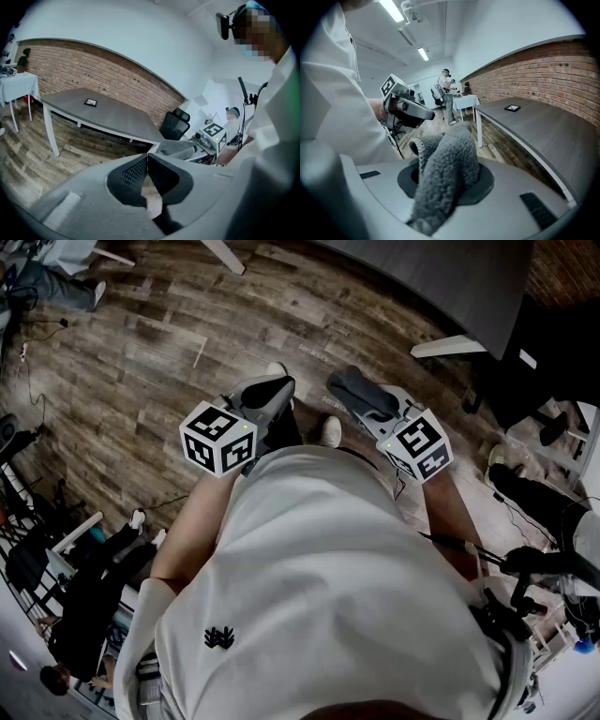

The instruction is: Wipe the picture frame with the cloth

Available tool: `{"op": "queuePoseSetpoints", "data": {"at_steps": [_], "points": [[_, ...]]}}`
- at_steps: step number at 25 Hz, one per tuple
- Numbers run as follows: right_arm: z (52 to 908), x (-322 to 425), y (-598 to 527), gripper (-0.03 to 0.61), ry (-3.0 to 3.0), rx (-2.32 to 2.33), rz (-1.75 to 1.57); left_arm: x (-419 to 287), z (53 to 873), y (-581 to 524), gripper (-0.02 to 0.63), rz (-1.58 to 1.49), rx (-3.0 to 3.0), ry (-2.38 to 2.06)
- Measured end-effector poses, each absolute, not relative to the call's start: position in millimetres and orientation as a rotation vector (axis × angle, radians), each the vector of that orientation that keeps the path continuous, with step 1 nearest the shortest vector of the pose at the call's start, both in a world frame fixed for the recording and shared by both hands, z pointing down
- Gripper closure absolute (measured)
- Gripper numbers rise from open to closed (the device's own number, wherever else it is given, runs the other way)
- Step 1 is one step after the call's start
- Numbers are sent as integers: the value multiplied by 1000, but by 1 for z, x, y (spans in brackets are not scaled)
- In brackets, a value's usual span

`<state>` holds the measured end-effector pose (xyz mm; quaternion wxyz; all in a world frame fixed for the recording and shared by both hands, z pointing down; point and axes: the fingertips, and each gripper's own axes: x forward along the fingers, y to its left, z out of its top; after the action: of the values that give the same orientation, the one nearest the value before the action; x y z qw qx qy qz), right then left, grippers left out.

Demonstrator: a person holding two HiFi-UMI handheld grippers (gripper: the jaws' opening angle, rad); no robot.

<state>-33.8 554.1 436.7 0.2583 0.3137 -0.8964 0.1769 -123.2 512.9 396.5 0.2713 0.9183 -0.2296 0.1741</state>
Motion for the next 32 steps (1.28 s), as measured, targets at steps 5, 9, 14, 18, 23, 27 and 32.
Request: {"op": "queuePoseSetpoints", "data": {"at_steps": [5,9,14,18,23,27,32], "points": [[427,-53,512,492,-2404,840,509,-145,383,461,600,442,2480,-632],[404,-77,454,492,-2384,880,458,-171,365,401,600,425,2522,-592],[403,-99,387,491,-2367,985,508,-208,370,336,600,447,2539,-560],[407,-123,343,491,-2356,989,535,-238,387,276,599,441,2484,-606],[425,-99,310,491,-2319,967,589,-221,410,233,593,429,2437,-612],[426,-74,245,489,-2336,972,575,-194,419,170,510,450,2416,-630],[426,-31,153,489,-2371,976,594,-159,418,82,508,500,2380,-714]]}}
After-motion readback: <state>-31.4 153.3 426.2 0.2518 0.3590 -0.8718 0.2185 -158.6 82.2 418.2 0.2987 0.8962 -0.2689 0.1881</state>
